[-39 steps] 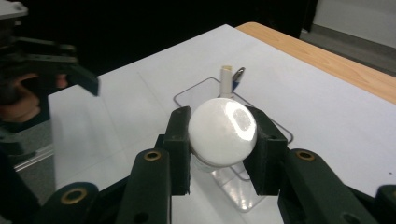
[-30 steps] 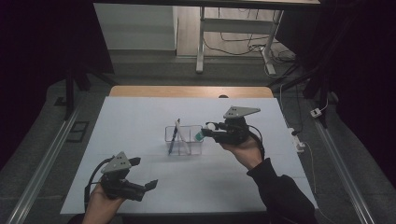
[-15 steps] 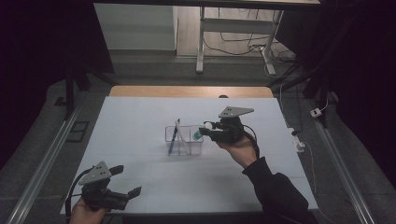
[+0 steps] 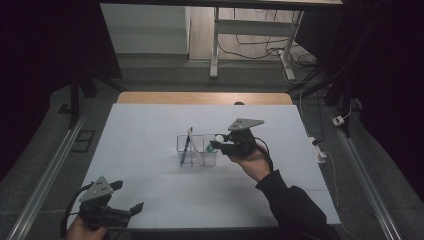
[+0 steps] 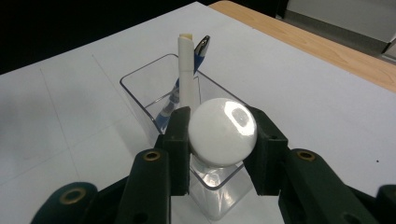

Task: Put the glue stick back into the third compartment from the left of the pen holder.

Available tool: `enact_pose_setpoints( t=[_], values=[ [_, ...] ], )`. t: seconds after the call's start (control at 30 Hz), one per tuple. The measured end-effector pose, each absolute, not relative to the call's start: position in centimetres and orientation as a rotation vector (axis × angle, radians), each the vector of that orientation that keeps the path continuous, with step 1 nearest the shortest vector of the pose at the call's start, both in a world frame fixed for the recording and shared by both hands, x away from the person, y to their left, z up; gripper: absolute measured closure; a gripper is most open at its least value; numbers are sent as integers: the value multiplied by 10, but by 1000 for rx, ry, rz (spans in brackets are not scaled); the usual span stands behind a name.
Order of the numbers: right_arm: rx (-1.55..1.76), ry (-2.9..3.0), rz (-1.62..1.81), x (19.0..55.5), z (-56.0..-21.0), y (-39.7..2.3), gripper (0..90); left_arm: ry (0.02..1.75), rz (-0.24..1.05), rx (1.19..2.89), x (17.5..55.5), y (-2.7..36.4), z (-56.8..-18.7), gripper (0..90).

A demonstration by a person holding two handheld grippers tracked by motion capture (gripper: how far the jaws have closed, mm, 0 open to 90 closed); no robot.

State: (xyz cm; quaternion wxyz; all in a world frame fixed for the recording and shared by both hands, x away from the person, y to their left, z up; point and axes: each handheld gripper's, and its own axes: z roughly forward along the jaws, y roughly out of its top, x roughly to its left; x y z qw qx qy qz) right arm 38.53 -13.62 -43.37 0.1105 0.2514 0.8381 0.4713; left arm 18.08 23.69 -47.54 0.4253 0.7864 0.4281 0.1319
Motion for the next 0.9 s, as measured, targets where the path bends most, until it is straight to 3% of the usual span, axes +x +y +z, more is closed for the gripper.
enact_pose_setpoints(
  t=[0.33, 0.67, 0.9],
  values=[
    [715, 2473, 1410, 381, -432, -136, 546, 1091, 311, 1962, 181, 241, -476, 0],
    [720, 2498, 1428, 375, -428, -145, 335, 1090, 297, 1955, 181, 242, -476, 0],
    [753, 2492, 1411, 368, -426, -155, 236, 1081, 281, 1959, 181, 242, -476, 0]
  ],
)
